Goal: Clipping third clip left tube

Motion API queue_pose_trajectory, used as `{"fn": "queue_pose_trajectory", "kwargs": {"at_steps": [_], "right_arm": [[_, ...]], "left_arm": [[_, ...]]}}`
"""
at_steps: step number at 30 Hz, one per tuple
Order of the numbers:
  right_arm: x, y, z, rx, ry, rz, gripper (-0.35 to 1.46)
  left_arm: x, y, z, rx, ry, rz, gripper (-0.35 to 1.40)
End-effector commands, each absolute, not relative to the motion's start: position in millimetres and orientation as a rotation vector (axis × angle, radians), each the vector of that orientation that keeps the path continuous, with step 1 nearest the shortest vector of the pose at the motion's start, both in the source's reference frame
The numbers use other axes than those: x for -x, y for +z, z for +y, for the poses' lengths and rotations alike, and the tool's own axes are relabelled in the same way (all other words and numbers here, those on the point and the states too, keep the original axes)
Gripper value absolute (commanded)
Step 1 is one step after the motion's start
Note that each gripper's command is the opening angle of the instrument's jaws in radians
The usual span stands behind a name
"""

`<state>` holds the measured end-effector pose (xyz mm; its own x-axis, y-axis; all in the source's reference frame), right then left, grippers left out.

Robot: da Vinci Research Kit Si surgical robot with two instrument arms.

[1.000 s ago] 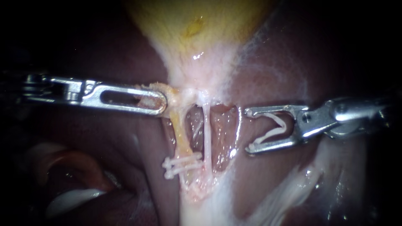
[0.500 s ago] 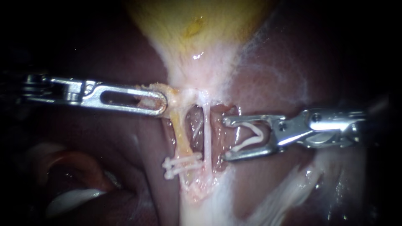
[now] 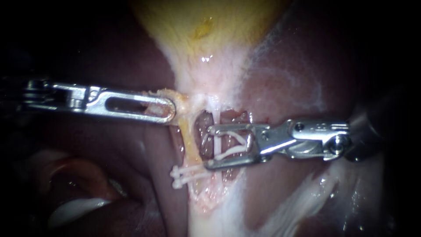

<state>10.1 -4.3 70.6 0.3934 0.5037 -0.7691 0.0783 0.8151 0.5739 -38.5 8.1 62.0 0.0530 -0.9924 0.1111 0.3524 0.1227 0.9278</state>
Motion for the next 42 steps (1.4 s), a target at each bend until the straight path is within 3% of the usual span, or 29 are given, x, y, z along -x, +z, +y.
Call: {"fn": "queue_pose_trajectory", "kwargs": {"at_steps": [1,16,42], "right_arm": [[-10.3,70.7,-4.3,-0.589,0.29,1.15,0.45],[-13.2,71.9,-4.8,-0.646,0.296,1.155,0.44],[-16.7,72.8,-3.7,-0.787,0.376,1.265,0.44]], "left_arm": [[38.5,62.0,8.0,-0.871,-1.25,-0.971,-0.35],[38.6,61.6,7.8,-0.872,-1.25,-0.974,-0.35],[38.6,61.7,7.9,-0.872,-1.25,-0.975,-0.35]]}}
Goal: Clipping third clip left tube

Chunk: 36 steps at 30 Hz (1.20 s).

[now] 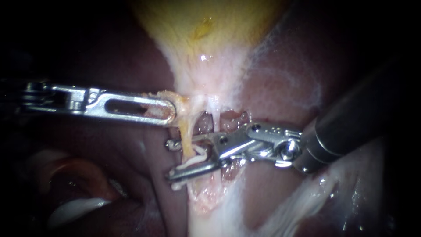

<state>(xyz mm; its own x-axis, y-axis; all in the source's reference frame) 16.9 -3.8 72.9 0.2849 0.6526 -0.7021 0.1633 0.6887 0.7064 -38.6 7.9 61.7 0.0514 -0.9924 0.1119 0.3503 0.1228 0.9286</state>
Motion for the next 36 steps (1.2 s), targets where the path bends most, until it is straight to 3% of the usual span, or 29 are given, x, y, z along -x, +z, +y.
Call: {"fn": "queue_pose_trajectory", "kwargs": {"at_steps": [1,16,36], "right_arm": [[-16.6,72.8,-3.4,-0.785,0.38,1.271,0.44],[-16.1,72.2,-0.9,-0.828,0.448,1.331,0.41],[-16.6,71.9,-1.1,-0.869,0.458,1.326,0.34]], "left_arm": [[38.6,61.7,7.9,-0.872,-1.25,-0.975,-0.35],[38.4,62.0,8.1,-0.874,-1.248,-0.975,-0.35],[38.4,62.9,8.9,-0.876,-1.246,-0.975,-0.35]]}}
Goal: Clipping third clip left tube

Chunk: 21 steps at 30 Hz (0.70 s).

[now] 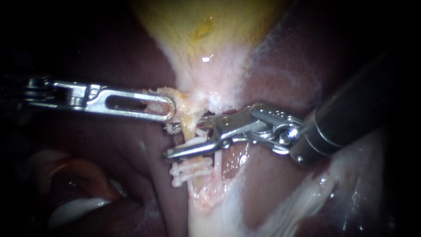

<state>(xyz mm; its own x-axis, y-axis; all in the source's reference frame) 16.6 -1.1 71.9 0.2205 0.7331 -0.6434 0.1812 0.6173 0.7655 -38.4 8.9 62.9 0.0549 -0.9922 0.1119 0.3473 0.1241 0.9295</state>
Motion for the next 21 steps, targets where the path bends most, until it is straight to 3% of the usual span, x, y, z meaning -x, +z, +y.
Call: {"fn": "queue_pose_trajectory", "kwargs": {"at_steps": [1,5,21], "right_arm": [[-16.6,71.9,-1.1,-0.87,0.458,1.326,0.3],[-15.9,71.5,-1.2,-0.886,0.469,1.32,-0.35],[-15.3,70.8,-1.1,-0.89,0.494,1.313,-0.35]], "left_arm": [[38.4,62.9,8.9,-0.876,-1.246,-0.975,-0.35],[38.4,62.9,8.9,-0.876,-1.246,-0.975,-0.35],[38.4,62.9,8.9,-0.876,-1.246,-0.975,-0.35]]}}
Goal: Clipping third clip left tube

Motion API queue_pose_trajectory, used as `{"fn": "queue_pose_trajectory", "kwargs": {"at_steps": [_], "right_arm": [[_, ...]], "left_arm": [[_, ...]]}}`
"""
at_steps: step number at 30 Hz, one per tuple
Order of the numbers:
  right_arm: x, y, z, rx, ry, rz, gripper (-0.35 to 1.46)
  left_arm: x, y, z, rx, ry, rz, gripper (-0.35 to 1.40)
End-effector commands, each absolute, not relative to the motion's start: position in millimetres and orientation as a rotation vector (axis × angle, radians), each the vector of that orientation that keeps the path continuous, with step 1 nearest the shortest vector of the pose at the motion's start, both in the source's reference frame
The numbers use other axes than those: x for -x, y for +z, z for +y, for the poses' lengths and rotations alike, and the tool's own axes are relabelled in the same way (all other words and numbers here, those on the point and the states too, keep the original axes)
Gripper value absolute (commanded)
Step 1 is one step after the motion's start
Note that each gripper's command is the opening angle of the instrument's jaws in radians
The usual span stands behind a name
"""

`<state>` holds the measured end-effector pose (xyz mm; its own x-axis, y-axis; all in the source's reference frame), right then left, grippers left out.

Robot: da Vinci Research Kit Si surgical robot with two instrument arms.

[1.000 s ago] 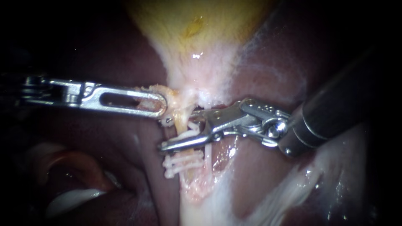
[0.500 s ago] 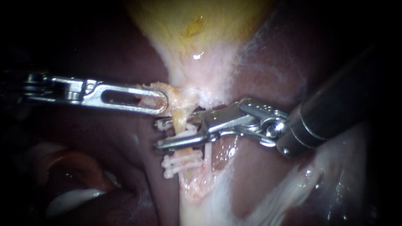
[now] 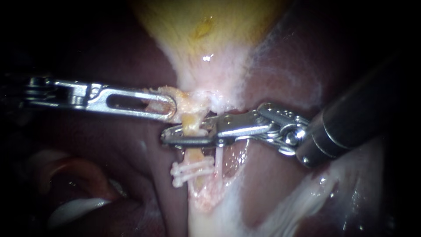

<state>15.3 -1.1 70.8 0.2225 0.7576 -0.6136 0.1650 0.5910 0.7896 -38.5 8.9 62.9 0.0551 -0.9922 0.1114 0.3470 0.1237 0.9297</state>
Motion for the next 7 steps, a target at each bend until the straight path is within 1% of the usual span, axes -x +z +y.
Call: {"fn": "queue_pose_trajectory", "kwargs": {"at_steps": [1,7], "right_arm": [[-15.2,70.8,-1.1,-0.89,0.494,1.313,-0.35],[-15.2,70.8,-1.1,-0.89,0.494,1.313,-0.35]], "left_arm": [[38.4,62.9,8.9,-0.876,-1.246,-0.975,-0.35],[38.4,62.9,8.8,-0.876,-1.246,-0.975,-0.35]]}}
